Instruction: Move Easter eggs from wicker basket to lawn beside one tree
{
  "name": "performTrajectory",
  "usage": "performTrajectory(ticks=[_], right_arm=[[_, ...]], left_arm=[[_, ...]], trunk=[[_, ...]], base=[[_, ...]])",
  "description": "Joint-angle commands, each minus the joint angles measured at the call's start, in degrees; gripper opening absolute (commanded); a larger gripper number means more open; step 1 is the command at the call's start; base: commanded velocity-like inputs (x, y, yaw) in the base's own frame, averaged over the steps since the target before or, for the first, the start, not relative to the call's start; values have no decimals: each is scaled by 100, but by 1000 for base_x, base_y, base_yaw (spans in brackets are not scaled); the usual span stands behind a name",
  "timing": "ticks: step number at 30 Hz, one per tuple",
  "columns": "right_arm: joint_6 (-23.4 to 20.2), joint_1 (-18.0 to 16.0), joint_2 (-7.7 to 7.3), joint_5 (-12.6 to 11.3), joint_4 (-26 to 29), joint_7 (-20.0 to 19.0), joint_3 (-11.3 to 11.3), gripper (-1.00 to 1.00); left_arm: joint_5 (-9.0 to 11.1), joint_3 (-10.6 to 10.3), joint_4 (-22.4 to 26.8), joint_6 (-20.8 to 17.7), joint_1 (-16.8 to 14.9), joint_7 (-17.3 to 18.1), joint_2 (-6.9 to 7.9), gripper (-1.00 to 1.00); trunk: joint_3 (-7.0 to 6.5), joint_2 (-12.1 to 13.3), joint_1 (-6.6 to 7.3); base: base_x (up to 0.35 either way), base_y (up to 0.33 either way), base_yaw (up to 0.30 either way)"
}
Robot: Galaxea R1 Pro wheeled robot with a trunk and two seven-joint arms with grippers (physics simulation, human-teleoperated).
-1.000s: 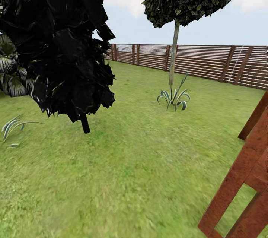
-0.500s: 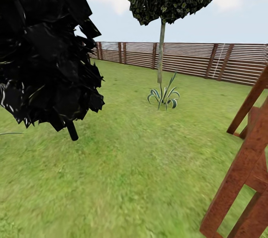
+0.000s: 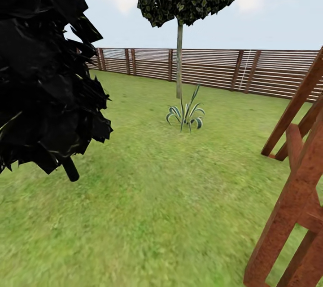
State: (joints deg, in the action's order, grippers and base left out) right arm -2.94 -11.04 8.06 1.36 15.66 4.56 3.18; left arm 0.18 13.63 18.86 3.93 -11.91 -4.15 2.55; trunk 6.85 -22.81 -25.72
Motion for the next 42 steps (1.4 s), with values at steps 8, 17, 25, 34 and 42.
performTrajectory(ticks=[8,17,25,34,42], right_arm=[[-31,-3,1,14,8,36,31,100],[-31,-3,2,14,8,36,33,100],[-31,-3,2,14,8,36,34,100],[-31,-3,2,14,8,36,33,100],[-31,-3,26,14,8,36,31,100]], left_arm=[[1,8,-5,20,-4,-6,0,100],[0,8,-5,20,-4,-6,0,100],[-1,8,-5,20,-4,-6,0,100],[-1,8,-5,20,-4,-6,0,100],[-1,6,-5,20,-4,-5,0,100]], trunk=[[54,-11,-6],[101,-11,-6],[143,-11,-6],[190,-11,-6],[230,-11,-6]], base=[[301,182,-213],[320,97,-214],[326,107,-226],[315,173,-228],[310,185,-228]])
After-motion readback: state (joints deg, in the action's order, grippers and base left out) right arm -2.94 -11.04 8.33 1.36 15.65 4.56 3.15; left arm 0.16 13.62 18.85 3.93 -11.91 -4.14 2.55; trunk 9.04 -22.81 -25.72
